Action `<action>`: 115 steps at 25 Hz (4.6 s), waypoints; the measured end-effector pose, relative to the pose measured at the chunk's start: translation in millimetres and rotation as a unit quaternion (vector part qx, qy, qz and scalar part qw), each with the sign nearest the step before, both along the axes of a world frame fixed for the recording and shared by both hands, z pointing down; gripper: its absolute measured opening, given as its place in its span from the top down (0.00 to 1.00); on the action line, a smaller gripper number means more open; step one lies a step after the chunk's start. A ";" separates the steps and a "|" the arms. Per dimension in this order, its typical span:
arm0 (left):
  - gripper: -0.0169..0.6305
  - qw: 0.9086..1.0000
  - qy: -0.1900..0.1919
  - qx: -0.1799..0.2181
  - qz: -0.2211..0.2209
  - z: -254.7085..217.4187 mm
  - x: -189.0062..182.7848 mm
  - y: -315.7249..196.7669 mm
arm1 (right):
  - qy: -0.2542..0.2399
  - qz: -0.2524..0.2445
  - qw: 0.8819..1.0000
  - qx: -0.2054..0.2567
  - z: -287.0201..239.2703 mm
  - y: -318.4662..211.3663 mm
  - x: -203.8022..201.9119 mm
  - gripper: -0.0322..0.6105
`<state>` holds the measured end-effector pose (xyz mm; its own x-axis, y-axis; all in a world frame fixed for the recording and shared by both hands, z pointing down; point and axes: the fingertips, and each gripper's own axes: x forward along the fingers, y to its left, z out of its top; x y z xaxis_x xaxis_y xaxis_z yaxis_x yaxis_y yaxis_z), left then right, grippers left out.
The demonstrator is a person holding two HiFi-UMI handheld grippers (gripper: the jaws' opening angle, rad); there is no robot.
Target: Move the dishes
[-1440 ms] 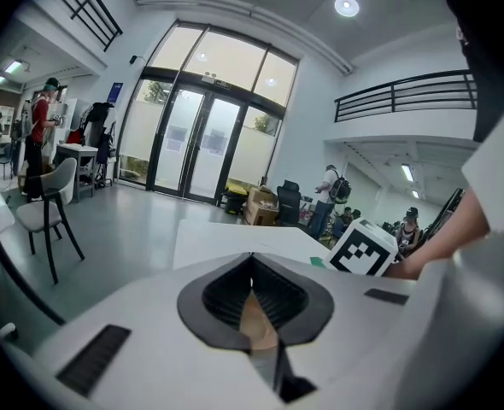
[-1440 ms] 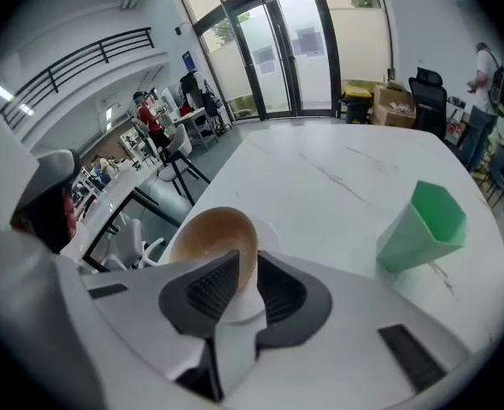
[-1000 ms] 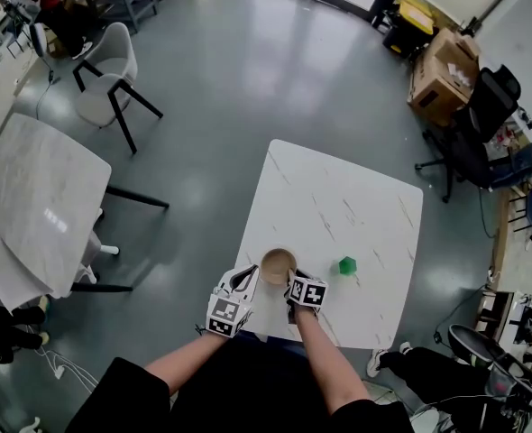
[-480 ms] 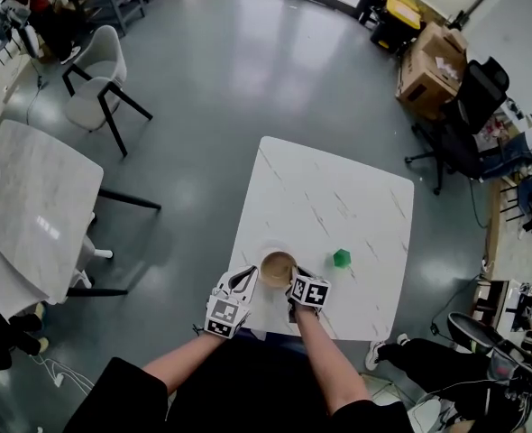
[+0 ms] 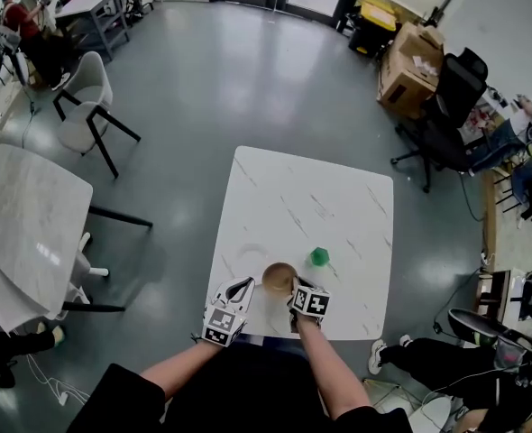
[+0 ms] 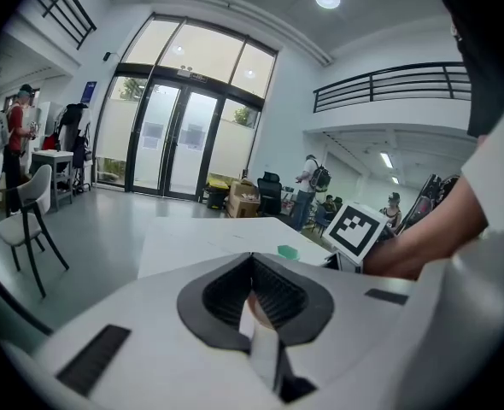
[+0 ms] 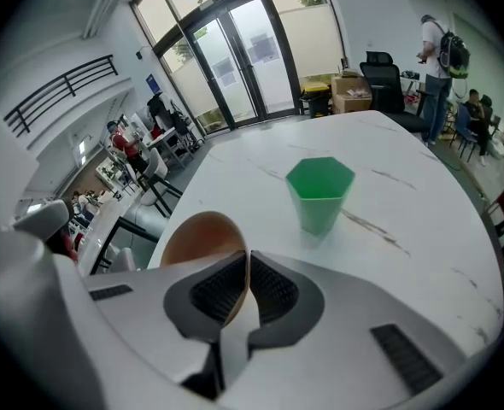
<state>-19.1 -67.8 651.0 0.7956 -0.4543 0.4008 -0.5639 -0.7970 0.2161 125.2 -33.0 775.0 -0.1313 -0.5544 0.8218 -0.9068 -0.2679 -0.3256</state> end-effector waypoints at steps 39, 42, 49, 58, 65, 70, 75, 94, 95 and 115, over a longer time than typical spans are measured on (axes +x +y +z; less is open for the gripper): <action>0.95 0.998 -0.003 -0.024 -0.061 5.0 230.5 80.8 | -0.037 0.045 0.998 -0.001 28.2 66.3 278.9 0.90; 0.95 0.998 -0.007 -0.025 -0.060 5.5 233.2 82.4 | -0.038 0.046 0.998 -0.005 32.1 67.2 285.1 0.90; 0.95 0.998 -0.017 -0.032 -0.054 10.3 232.5 85.1 | -0.031 0.049 0.998 -0.011 43.2 72.3 292.7 0.90; 0.95 0.998 -0.020 -0.039 -0.043 9.9 226.8 90.5 | -0.014 0.048 0.999 -0.004 37.5 77.2 295.0 0.89; 0.95 0.998 -0.010 -0.035 -0.045 8.4 213.9 90.0 | 0.023 0.037 0.999 0.012 16.2 83.7 295.3 0.88; 0.95 0.998 0.002 -0.036 -0.045 9.5 200.0 92.3 | 0.026 0.041 0.998 0.030 -5.5 86.3 273.5 0.88; 0.95 0.998 0.009 -0.038 -0.048 9.6 176.6 88.3 | 0.018 0.023 0.998 0.055 -27.8 75.8 222.1 0.88; 0.95 0.992 0.064 -0.069 -0.089 19.1 12.5 37.0 | -0.002 -0.081 0.995 0.050 -34.1 28.9 14.7 0.90; 0.95 0.991 0.066 -0.072 -0.090 21.7 3.4 33.0 | -0.002 -0.081 0.996 0.048 -32.2 26.3 5.4 0.90; 0.80 0.972 -0.006 -0.220 -0.085 138.0 -59.3 -46.3 | -0.037 -0.059 0.998 -0.005 31.0 -34.7 -49.8 0.79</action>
